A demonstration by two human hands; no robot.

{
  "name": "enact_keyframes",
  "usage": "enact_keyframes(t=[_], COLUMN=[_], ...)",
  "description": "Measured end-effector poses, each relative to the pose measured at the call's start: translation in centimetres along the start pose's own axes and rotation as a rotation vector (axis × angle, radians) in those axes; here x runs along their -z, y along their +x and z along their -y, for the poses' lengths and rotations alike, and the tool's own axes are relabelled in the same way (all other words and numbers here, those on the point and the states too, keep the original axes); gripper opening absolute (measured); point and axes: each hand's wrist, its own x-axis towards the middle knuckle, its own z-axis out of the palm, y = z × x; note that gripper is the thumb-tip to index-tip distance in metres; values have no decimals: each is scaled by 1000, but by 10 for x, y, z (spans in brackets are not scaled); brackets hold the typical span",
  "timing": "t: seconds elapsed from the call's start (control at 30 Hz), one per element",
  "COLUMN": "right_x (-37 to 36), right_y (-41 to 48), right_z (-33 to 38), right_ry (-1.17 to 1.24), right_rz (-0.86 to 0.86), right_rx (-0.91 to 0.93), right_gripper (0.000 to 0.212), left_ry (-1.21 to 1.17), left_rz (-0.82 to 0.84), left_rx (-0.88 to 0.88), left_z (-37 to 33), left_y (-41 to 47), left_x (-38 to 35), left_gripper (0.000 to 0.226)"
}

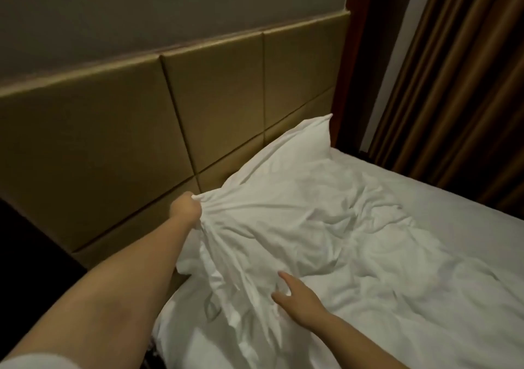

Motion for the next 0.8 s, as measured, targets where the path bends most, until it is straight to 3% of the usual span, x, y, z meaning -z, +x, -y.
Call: enact_keyframes(t=[0.1,0.23,0.33,0.67,0.8], right_x=[-25,-41,-45,-48,-50], right_y=[2,0,-9,-90,-130], right_z=[-5,-11,-19,-102,-164], right_ry=[-24,-42,0,6,52], right_rz=[49,37,19,21,19], right_rx=[-9,0,-2,-40,-113], right_gripper=[64,65,63,63,61], left_ry=[-200,-487,-573,-521,-506], left_rz=[0,-36,-30,194,246], left_rx=[45,53,86,74,160], left_z=[13,15,25,50,58], left_y=[-14,-45,-75,-197,-247], left_x=[-9,-21,-48,-150,-197], left_gripper=[40,80,99,87,88])
